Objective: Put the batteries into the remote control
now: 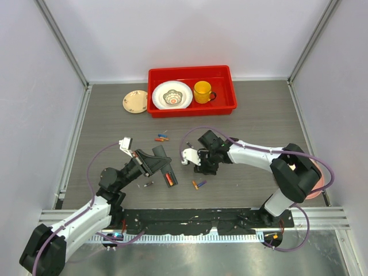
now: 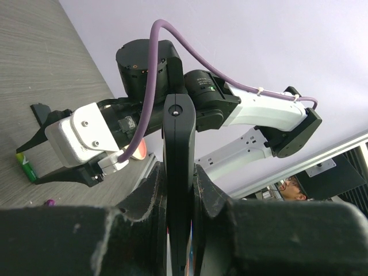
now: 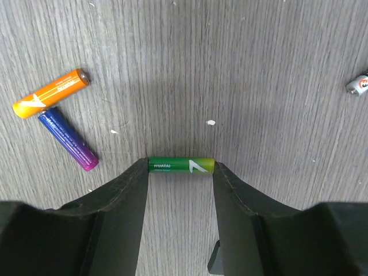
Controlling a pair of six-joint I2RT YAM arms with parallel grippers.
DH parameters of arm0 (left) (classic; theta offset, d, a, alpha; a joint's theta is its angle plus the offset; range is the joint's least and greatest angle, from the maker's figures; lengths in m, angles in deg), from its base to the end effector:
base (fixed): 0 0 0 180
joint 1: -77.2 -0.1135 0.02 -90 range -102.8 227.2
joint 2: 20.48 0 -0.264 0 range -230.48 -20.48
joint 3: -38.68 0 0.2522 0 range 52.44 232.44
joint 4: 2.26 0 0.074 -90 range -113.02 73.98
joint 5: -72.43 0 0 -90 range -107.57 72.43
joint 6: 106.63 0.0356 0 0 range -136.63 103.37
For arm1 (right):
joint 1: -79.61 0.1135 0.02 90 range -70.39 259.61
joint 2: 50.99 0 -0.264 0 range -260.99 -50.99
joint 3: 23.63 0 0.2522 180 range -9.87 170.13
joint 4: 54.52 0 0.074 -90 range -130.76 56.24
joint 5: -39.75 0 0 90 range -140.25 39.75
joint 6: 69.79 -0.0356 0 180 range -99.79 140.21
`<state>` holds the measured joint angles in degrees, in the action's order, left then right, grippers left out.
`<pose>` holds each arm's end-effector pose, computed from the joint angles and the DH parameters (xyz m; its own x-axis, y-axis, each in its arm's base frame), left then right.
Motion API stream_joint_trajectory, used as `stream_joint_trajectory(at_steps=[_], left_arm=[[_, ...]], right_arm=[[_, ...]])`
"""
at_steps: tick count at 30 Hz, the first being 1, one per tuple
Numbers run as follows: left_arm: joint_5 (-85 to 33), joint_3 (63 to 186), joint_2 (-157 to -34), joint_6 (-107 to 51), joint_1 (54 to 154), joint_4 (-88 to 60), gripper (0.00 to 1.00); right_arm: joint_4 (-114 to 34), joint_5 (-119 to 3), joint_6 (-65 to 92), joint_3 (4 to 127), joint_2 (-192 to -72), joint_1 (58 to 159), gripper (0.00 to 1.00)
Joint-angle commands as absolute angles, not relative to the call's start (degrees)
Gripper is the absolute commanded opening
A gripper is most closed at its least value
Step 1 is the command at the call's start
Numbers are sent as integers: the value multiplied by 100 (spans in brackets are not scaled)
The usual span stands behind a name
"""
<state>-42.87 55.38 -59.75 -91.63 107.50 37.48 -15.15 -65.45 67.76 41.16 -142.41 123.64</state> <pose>0.1218 -0.0888 0.2152 -0.7151 -0.5935 -0.3691 0.4555 0.0048 -0.8902 0.2064 0.2125 0.1654 0.1082 -0.8858 -0.4513 -0.9891 -0.0502 -0.1385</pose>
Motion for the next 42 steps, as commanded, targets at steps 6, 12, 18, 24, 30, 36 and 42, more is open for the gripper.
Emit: stream_joint_trajectory(at_steps=[6,12,18,24,30,36,42], left_arm=[[-4315,5438,-5933,-9213,10743,4076,0],[-4262,5438,-5828,-9204,10743,3979,0],[-4166,5420,-5608,-9160,10752,3637,0],[-4104,5412,-5511,-9116,10744,3452,1],[-4087,5420,-5607,-9116,10752,3408,1],[-4095,5385,-5731,-9116,10752,3443,0],[-4087,5333,-5722,-9116,10761,3434,0]], right_arm=[[-1694,-6457,6390,4260,-14152,12364,71],[-1973,-6273,5647,4725,-13406,12364,80],[-1558,-4550,1840,6139,-13466,12181,63],[-2157,-5458,-1351,5501,-13442,11581,62],[-1181,-3386,-2540,5182,-13623,12433,72],[-736,-2889,-2794,5051,-14134,12786,62],[-657,-2854,-2822,4876,-14293,12795,53]])
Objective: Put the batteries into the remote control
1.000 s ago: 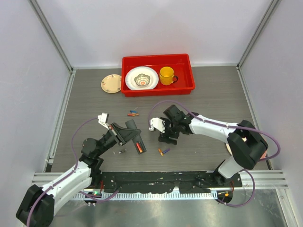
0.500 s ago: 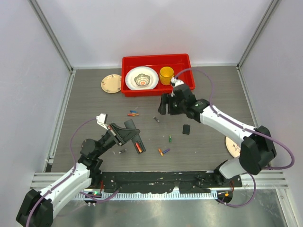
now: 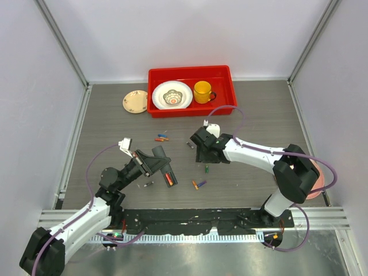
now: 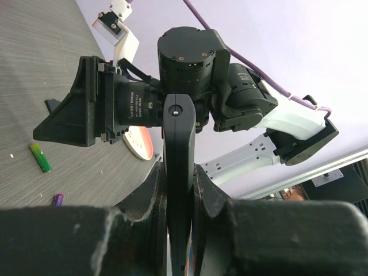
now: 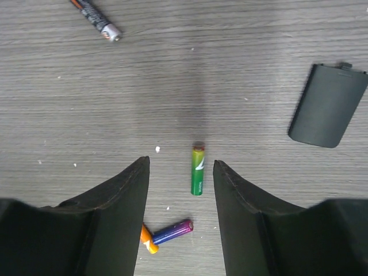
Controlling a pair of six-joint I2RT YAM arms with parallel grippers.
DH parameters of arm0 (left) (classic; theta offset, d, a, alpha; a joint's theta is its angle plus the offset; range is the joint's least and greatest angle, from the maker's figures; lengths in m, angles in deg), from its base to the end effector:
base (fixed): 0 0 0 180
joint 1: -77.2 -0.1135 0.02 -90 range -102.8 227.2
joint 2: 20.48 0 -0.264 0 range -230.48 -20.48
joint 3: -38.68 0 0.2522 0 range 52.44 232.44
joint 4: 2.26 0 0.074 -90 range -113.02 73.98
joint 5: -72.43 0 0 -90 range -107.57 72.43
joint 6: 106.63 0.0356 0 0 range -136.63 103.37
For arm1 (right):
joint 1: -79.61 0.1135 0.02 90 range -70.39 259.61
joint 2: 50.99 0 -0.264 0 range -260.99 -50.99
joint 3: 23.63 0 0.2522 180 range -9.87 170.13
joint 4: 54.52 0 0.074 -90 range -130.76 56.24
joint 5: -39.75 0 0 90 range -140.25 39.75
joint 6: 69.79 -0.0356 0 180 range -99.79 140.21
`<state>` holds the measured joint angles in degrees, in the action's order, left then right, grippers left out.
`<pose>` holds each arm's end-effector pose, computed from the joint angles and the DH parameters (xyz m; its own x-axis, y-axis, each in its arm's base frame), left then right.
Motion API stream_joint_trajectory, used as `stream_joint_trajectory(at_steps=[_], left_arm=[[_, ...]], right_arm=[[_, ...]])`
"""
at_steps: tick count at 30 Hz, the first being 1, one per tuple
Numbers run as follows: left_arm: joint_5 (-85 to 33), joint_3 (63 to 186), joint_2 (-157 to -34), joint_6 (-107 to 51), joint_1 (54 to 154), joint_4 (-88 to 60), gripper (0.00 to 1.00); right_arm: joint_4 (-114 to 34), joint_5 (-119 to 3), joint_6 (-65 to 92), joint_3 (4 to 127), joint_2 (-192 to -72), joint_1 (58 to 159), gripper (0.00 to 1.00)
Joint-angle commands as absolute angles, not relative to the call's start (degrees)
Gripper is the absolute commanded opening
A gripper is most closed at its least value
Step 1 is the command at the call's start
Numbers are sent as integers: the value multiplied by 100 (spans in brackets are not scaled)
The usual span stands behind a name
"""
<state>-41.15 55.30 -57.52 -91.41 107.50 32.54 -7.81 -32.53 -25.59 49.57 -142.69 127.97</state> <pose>0.1214 -0.0874 0.2110 -0.7127 -0.6078 -0.3502 0.4161 0.0355 -0.9086 0.2156 0.2262 0.1994 -0.8701 0.0491 -0.4904 -0.0047 0.9941 0.1080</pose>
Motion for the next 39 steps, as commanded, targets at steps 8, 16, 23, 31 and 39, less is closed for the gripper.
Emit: stream_joint_trajectory(at_steps=[8,16,23,31,39], left_arm=[[-4087,5306,-5766,-9116,10752,3461,0],[-4060,5288,-5792,-9099,10752,3478,0],[-4069,5297,-5801,-9099,10752,3496,1],[-4078,5280,-5792,-9099,10752,3522,1],[-4051,5280,-5801,-9107,10752,3558,0]], right_arm=[[-745,-3117,-2857,4700,-14503,12848,44],[-824,-3258,-2910,4541,-14574,12883,43],[-807,-3284,-2909,4585,-14714,12944,42],[-719,-3284,-2944,4515,-14899,13032,33],[-912,-3565,-3076,4260,-14689,13059,1]])
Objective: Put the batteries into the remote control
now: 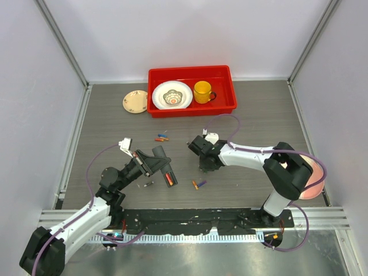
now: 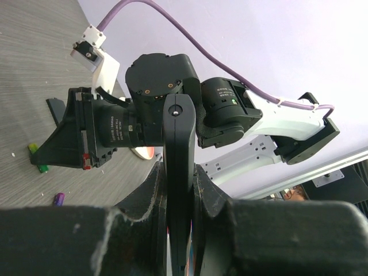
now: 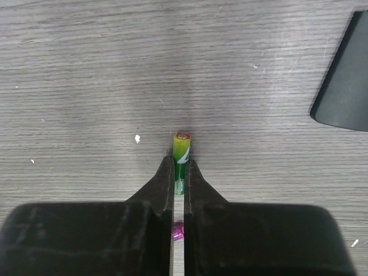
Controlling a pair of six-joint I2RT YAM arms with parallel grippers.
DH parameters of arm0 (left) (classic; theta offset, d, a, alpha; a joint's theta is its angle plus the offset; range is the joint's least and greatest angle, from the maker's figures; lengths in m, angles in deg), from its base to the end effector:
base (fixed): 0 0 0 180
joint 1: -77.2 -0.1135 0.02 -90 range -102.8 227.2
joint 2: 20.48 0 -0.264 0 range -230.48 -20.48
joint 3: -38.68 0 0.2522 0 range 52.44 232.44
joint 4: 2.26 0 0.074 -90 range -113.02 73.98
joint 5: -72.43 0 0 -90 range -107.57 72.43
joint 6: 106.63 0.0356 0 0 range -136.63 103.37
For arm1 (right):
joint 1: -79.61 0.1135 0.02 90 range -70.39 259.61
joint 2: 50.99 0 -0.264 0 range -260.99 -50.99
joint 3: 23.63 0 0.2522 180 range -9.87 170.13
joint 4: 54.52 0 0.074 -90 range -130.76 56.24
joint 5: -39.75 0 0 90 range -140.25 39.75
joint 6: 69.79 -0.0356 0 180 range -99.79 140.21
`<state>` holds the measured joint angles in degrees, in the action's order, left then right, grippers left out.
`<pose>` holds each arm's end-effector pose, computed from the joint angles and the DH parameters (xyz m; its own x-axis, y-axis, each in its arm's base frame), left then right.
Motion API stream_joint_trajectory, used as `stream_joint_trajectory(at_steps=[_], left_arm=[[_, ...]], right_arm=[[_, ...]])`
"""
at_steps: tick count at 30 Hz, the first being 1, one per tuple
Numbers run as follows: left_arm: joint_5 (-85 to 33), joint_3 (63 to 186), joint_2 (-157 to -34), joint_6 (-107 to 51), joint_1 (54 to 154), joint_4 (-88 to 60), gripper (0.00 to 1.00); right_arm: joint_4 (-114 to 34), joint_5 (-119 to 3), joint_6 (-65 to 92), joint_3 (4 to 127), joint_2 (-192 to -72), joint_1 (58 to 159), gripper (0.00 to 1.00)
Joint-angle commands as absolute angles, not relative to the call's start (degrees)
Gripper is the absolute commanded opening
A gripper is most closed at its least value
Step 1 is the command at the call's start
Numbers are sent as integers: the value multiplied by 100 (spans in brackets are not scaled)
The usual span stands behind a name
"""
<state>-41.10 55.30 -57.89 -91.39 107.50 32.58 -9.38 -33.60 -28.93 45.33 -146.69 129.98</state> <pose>0.1219 -0.0877 0.2103 -0.7138 -0.6074 -0.3485 0.4117 0.0385 -0.9105 0.2024 0.2285 0.1600 -0.9117 0.0352 -0.4094 0.0129 0.9983 0.0571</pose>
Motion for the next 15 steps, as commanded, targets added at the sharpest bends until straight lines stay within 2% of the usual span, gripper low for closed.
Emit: stream_joint_trajectory(at_steps=[1,5,8,11,15], left_arm=[[-4043,5297,-5836,-9107,10752,3566,0],[-3981,5446,-6090,-9081,10805,3619,1],[-3920,5561,-6450,-9028,10884,3891,0],[-3858,5631,-6890,-9028,10954,4277,0],[-3823,5745,-7435,-9037,11042,4770,0]], right_arm=[[-807,-3557,-3085,4251,-14418,13059,1],[-280,-3775,-2814,4488,-13293,13076,1],[212,-4539,-2252,5006,-12617,13137,1],[958,-5348,-1663,5778,-12386,13243,1],[1996,-5367,-1283,6676,-12552,13664,1]])
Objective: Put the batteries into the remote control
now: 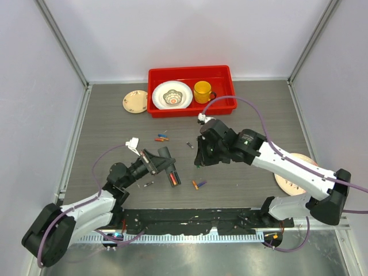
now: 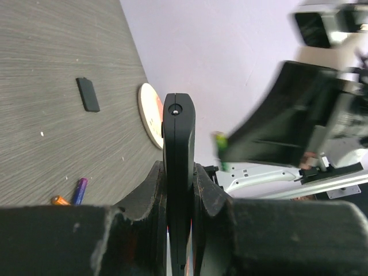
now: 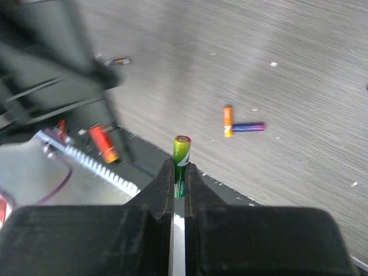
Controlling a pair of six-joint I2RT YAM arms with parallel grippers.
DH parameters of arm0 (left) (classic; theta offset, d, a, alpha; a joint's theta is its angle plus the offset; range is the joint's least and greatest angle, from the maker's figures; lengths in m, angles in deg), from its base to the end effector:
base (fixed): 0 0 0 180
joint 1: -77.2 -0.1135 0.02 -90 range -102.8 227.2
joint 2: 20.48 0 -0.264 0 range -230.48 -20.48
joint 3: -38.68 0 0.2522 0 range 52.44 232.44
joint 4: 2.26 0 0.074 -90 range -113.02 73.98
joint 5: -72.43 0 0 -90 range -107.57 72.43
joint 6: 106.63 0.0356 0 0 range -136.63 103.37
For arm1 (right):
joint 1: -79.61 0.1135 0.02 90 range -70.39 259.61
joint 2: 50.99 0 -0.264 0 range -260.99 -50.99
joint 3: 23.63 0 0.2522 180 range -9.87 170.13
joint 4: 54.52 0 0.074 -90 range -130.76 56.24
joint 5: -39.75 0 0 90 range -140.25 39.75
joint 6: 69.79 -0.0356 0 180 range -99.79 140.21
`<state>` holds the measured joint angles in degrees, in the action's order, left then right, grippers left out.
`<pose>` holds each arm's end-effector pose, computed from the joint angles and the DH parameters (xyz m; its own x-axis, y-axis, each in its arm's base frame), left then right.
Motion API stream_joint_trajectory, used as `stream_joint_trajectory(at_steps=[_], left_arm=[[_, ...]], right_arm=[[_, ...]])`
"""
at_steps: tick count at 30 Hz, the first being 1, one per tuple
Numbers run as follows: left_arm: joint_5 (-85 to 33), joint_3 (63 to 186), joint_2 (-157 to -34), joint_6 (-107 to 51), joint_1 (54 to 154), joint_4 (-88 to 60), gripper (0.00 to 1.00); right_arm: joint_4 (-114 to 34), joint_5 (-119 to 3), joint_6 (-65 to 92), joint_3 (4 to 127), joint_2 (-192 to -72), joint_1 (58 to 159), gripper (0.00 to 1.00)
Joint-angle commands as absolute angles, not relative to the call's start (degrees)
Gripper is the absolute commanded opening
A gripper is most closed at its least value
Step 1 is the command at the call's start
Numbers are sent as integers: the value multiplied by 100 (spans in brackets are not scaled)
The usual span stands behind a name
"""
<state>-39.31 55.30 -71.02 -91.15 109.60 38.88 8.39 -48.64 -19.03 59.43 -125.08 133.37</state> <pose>0.1345 -0.1010 0.1900 -0.7503 -0.5840 -0.3096 0.3179 0.0919 -0.9437 0.1553 0.2101 0.3181 -0.8739 -0.1227 -0.4703 -0.3145 0.8805 0.3548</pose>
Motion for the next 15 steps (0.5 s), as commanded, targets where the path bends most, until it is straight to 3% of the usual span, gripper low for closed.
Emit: stream_joint_trajectory(at_steps=[1,15], left_arm=[[-3814,5789,-7645,-9028,11086,4840,0],[-3665,6062,-8798,-9169,11403,5702,0]], right_arm=[[2145,-5507,-1136,6834,-12613,13709,1],[2472,-6466,-677,7652,-13791,13762,1]])
